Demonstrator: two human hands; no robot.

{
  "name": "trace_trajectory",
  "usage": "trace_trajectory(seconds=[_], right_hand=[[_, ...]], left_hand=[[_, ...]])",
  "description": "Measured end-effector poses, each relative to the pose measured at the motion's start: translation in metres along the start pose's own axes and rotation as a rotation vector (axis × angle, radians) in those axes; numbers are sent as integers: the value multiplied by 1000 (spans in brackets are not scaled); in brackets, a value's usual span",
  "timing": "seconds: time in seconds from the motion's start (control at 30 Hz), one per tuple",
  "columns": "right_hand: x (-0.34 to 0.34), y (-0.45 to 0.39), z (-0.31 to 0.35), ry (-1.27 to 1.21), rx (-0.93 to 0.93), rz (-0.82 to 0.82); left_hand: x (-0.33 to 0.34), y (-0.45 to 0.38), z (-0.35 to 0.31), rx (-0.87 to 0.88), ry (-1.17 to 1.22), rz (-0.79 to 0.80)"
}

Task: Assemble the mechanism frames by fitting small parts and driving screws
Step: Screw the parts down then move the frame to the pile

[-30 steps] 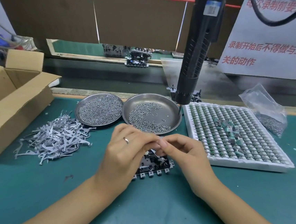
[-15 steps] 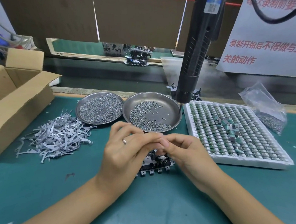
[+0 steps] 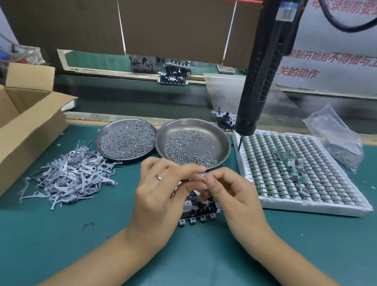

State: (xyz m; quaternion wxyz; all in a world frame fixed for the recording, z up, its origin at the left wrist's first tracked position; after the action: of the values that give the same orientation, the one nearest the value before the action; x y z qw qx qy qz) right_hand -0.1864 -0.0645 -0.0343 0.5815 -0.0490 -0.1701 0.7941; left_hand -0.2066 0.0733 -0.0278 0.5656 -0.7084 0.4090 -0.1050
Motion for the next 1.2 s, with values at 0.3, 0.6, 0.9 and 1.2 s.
trace_trajectory(seconds=[0.3, 0.6, 0.9, 1.2], right_hand=[[7, 4, -4, 301, -221, -101], [4, 4, -5, 424, -283, -115], [7, 5, -8, 351, -178, -156], [3, 0, -5, 108, -51, -129]], left_hand=[[0, -1, -7, -128, 33, 33], [2, 1, -13, -504, 190, 141], [4, -3, -11, -592, 289, 187], [-12, -23, 22, -309, -30, 256]])
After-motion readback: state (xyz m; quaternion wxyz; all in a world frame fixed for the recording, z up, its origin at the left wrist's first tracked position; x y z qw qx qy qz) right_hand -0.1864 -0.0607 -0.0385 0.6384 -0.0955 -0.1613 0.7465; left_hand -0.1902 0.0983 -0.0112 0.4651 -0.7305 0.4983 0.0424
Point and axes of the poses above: each hand's wrist, its own y-axis away from the middle knuckle, its own x-axis out of the palm, z = x × y, the point moved 2 cm from there along -y, towards the middle knuckle, and after that the axes turned 10 degrees about -y, right-handed, at the moved point
